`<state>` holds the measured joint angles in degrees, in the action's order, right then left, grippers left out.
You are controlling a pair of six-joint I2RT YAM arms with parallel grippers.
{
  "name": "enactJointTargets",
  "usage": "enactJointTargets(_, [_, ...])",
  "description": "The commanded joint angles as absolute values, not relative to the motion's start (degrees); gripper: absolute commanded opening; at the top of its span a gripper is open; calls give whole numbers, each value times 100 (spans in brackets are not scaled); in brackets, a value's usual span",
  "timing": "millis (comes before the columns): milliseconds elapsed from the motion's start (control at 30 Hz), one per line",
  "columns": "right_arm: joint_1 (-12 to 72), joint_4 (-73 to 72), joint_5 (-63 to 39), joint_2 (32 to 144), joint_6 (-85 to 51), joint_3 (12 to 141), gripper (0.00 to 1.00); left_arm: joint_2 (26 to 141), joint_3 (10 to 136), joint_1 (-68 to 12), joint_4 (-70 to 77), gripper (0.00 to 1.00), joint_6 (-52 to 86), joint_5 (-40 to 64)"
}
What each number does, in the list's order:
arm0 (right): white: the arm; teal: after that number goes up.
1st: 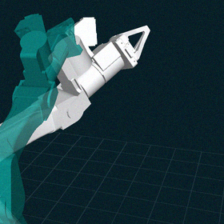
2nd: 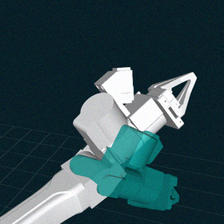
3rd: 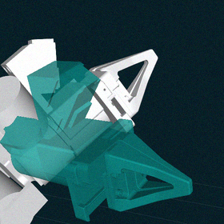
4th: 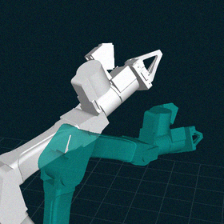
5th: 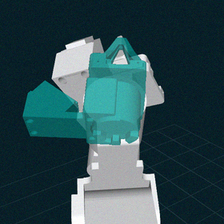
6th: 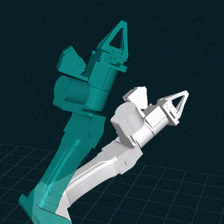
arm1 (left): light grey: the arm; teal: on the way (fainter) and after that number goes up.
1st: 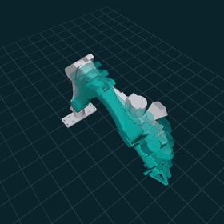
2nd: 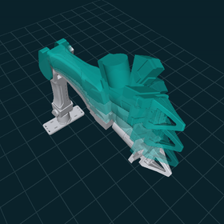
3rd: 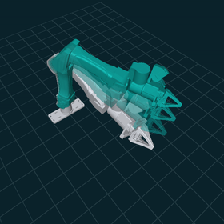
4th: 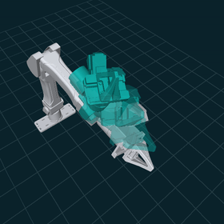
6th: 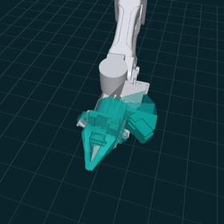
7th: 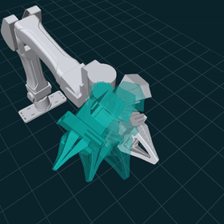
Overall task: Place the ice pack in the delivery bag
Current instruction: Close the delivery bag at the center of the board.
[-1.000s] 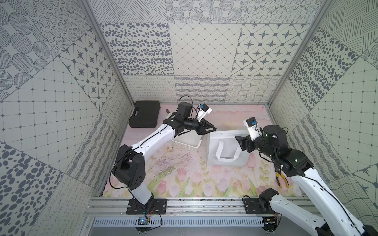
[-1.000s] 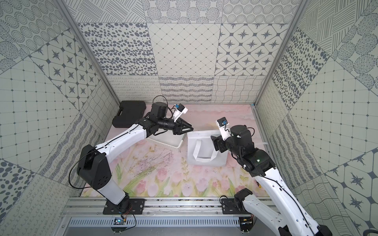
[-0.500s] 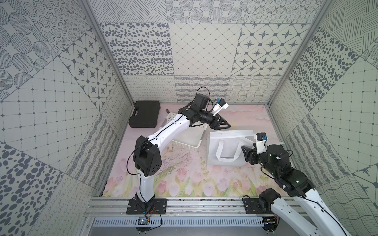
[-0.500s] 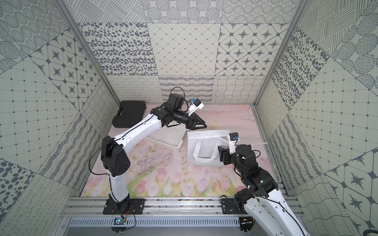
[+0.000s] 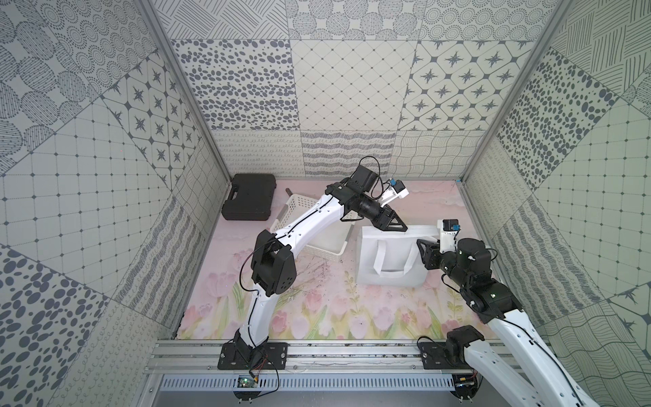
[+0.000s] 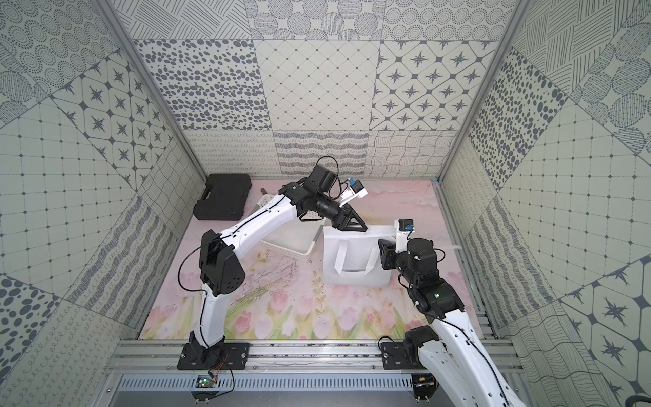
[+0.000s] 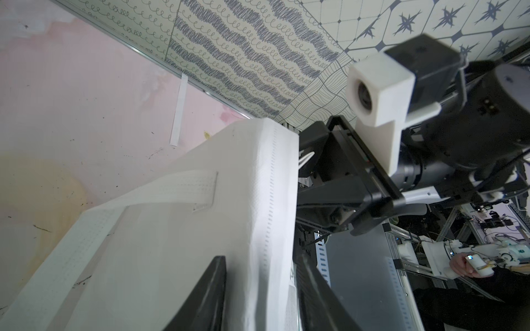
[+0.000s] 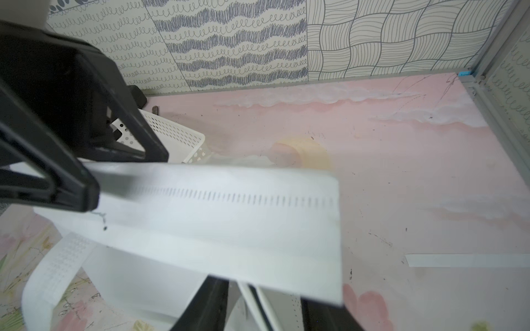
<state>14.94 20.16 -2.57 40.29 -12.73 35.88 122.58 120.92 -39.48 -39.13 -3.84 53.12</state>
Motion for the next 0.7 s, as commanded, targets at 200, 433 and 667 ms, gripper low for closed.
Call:
enactJointTargets(200, [978,642,-1291,4817,-1513,3627,40,12310,12157,-4086,-4580,27,-1006,4853])
enactJointTargets(433, [941,580,-1406,4887,-1512,3602,40,12330,12129,-4157,-4916,23,-1349,4245])
enactJointTargets(667, [940,639,-1252,4707,-1566,3468,41,12249,12002,-4170,-4970,26,-1496,3795])
